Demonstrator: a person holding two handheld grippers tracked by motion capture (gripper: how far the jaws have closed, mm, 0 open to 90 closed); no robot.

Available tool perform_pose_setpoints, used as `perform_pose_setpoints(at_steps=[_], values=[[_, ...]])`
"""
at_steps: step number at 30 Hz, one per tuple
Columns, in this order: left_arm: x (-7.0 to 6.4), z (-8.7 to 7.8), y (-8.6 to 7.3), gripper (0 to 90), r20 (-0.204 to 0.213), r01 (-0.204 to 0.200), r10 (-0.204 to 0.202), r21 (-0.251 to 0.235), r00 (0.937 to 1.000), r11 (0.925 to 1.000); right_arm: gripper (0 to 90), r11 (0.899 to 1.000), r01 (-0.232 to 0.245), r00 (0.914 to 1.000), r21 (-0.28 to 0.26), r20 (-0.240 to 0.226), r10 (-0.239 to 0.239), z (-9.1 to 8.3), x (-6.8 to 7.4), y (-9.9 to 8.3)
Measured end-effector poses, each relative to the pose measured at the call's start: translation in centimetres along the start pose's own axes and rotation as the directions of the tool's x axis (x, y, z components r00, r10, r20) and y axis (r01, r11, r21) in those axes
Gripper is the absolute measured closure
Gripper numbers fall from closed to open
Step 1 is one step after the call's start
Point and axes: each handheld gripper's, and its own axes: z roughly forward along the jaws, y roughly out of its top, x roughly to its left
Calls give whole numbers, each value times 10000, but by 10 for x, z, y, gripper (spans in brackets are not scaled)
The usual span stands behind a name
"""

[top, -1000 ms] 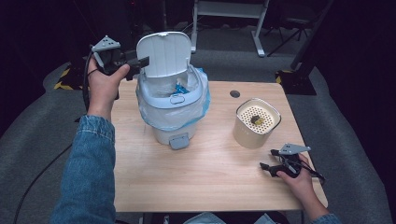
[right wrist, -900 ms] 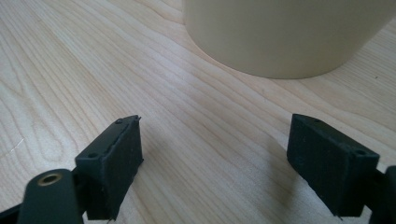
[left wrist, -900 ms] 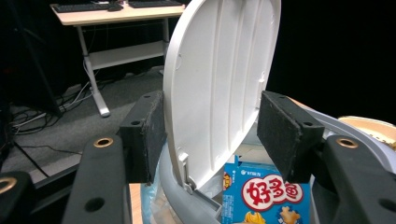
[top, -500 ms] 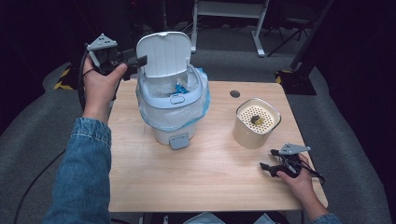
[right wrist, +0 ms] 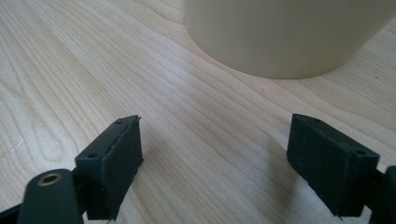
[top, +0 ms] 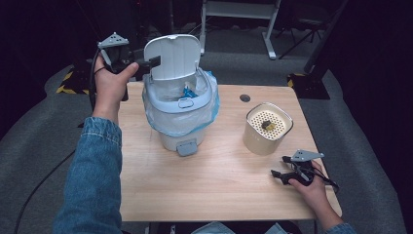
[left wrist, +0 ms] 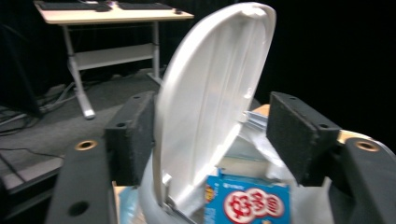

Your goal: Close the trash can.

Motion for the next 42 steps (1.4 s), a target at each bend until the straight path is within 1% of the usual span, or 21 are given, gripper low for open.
perform_pose_setpoints(at_steps=[3,4,5,6,8,9,10,13,14,15,16,20,23,26,27,28,30,33,36,40,42], values=[[-5,-12,-2,388,447,-208,193,333,9988,9992,183,10000,-1,10000,-2,-2,1,0,0,0],[-5,-12,-2,388,447,-208,193,333,9988,9992,183,10000,-1,10000,-2,-2,1,0,0,0],[-7,-15,-4,386,672,-262,235,391,9975,9989,183,10000,2,10000,-1,-3,-2,0,0,0],[-13,-19,-6,384,912,-503,449,587,9948,9970,183,10000,-6,10000,-4,-4,6,0,0,0],[-16,-21,-7,383,1030,-588,514,700,9933,9958,183,10000,-5,10000,-4,-3,5,0,0,0],[-21,-24,-9,382,1356,-671,570,708,9891,9952,183,10000,-3,10000,-4,-3,3,0,0,0],[-21,-24,-9,385,1356,-671,570,708,9891,9952,183,10000,-5,10000,-4,-4,5,0,0,0],[-30,-28,-10,394,1916,-744,605,659,9796,9951,183,10000,-6,10000,-4,-3,6,0,0,0],[-33,-28,-10,394,1988,-778,622,716,9781,9944,183,10000,-6,10000,-4,-3,6,0,0,0],[-36,-26,-10,390,2208,-719,507,890,9740,9934,183,10000,-5,10000,-4,-4,5,0,0,0],[-36,-26,-10,385,2208,-719,507,890,9740,9934,183,10000,-9,10000,-5,-7,9,0,0,0],[-39,-17,-11,391,2698,-350,62,1022,9629,9941,183,10000,-6,10000,-6,-4,6,0,0,0],[-42,-11,-12,428,3069,-134,-219,1125,9515,9936,183,10000,-9,10000,-5,-7,9,0,0,0],[-44,-3,-15,436,3227,83,-520,1351,9451,9908,183,10000,-8,10000,-6,-9,8,0,0,0],[-44,-3,-15,446,3227,83,-520,1351,9451,9908,183,10000,-9,10000,-5,-7,9,0,0,0],[-44,1,-18,458,3268,281,-736,1417,9422,9895,183,10000,-10,10000,-6,-8,10,0,0,0],[-43,3,-18,482,3259,332,-802,1474,9420,9885,183,10000,-9,10000,-5,-8,9,0,0,0],[-43,8,-21,522,3044,536,-1027,1655,9470,9847,183,10000,-9,10000,-6,-7,9,0,0,0],[-43,11,-21,549,2722,567,-1043,1772,9566,9825,183,10000,-8,10000,-6,-7,8,0,0,0],[-46,16,-22,593,2273,77,-525,1938,9724,9810,183,10000,-9,10000,-5,-7,9,0,0,0],[-48,18,-22,610,2093,-88,-345,2024,9772,9793,183,10000,-9,10000,-5,-6,9,0,0,0]])
